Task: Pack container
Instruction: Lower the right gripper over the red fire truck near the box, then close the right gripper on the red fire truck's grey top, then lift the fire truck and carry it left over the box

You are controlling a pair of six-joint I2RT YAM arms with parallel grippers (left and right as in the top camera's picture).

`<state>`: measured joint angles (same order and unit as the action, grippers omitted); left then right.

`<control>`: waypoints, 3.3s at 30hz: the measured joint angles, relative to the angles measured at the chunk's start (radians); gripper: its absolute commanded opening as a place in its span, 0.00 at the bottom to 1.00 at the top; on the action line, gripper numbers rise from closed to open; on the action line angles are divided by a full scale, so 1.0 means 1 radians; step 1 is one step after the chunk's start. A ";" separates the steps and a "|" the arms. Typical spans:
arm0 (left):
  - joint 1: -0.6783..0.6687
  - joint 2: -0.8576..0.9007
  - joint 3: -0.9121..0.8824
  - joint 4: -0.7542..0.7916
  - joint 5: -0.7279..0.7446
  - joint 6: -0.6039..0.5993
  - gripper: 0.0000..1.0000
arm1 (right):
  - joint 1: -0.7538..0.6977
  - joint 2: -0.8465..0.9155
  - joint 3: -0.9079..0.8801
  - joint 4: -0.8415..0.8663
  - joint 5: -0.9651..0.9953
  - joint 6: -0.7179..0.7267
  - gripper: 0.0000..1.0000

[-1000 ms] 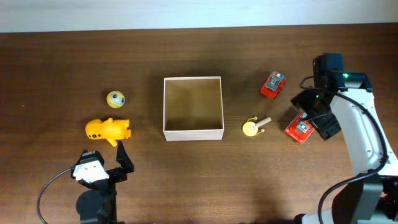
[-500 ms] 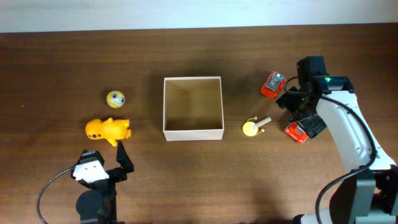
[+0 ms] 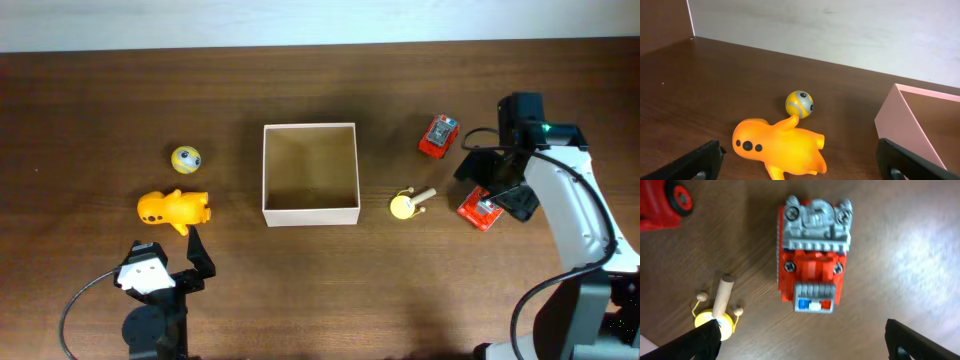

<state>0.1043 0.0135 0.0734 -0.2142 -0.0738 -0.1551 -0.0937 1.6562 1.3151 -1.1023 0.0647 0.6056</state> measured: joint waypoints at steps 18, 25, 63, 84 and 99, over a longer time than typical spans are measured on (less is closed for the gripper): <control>0.000 0.000 0.000 0.000 0.000 0.000 0.99 | -0.094 0.001 -0.259 0.301 -0.060 -0.104 0.99; 0.000 0.000 0.000 0.000 0.000 0.000 0.99 | -0.094 0.016 -0.295 0.377 -0.094 -0.104 0.99; 0.000 0.000 0.000 0.000 0.000 0.000 0.99 | -0.094 0.112 -0.296 0.488 -0.090 -0.035 0.62; 0.000 0.000 0.000 0.000 0.000 0.000 0.99 | -0.094 0.118 -0.187 0.397 -0.089 -0.184 0.60; 0.000 0.000 0.000 0.000 0.000 0.000 0.99 | -0.083 0.118 0.323 0.102 -0.164 -0.360 0.60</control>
<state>0.1040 0.0135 0.0734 -0.2142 -0.0738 -0.1551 -0.1764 1.7741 1.6382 -1.0004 -0.0998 0.2451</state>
